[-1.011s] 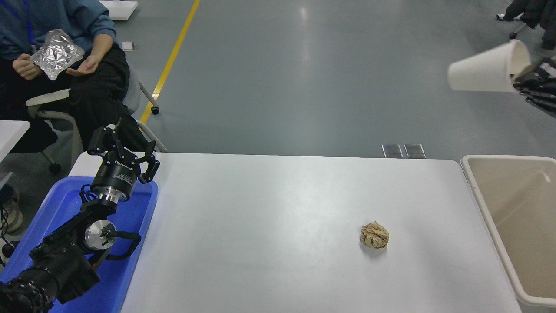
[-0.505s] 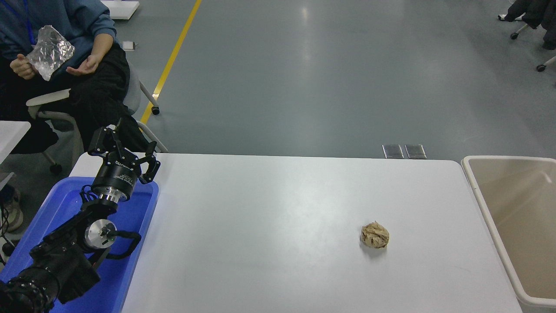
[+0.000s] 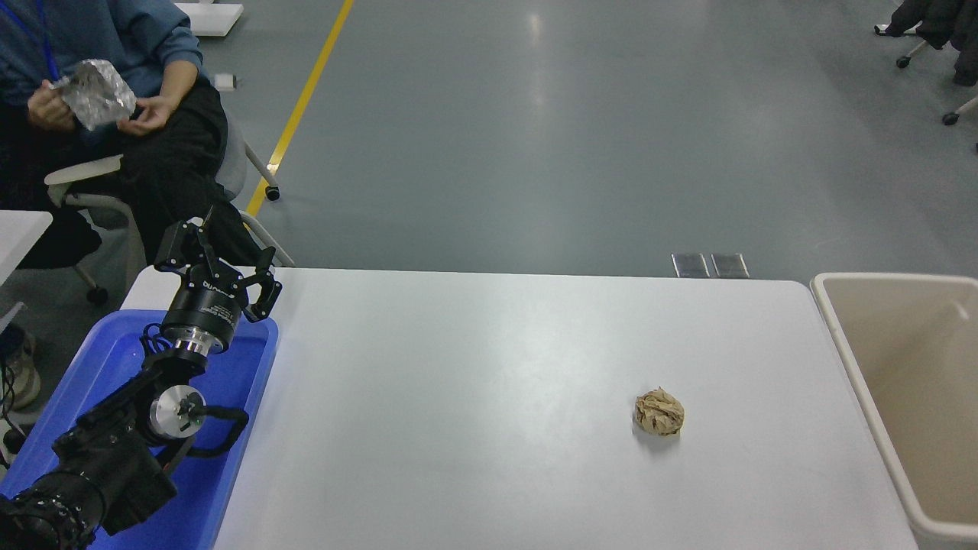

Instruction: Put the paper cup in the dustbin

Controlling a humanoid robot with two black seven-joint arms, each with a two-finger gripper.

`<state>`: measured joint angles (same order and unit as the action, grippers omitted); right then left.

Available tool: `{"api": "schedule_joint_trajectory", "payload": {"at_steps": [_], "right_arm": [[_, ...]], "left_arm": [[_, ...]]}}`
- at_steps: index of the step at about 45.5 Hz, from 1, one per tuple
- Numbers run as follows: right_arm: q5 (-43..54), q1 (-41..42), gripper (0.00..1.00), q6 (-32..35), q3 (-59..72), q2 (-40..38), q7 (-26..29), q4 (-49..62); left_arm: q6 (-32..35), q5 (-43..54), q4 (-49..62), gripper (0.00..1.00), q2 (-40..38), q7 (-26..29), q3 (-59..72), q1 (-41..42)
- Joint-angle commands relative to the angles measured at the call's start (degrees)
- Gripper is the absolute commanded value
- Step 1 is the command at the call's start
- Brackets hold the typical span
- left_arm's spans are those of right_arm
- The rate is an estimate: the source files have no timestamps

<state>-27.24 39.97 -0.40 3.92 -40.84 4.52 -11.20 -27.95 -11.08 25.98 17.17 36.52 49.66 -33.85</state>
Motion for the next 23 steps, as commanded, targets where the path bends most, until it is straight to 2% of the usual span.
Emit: {"api": "schedule_joint_trajectory", "payload": {"at_steps": [1,23], "right_arm": [[0.6,-5.9,0.0,-0.1,-18.1,8.6,2.2,9.6],[0.5,-7.0,0.0,1.6,-25.6,13.5,1.9,9.6]], "left_arm": [[0.0,0.0,-0.1,1.0,0.0,0.0,0.0,0.0],[0.0,0.0,0.0,1.0,0.0,0.0,0.0,0.0]]}}
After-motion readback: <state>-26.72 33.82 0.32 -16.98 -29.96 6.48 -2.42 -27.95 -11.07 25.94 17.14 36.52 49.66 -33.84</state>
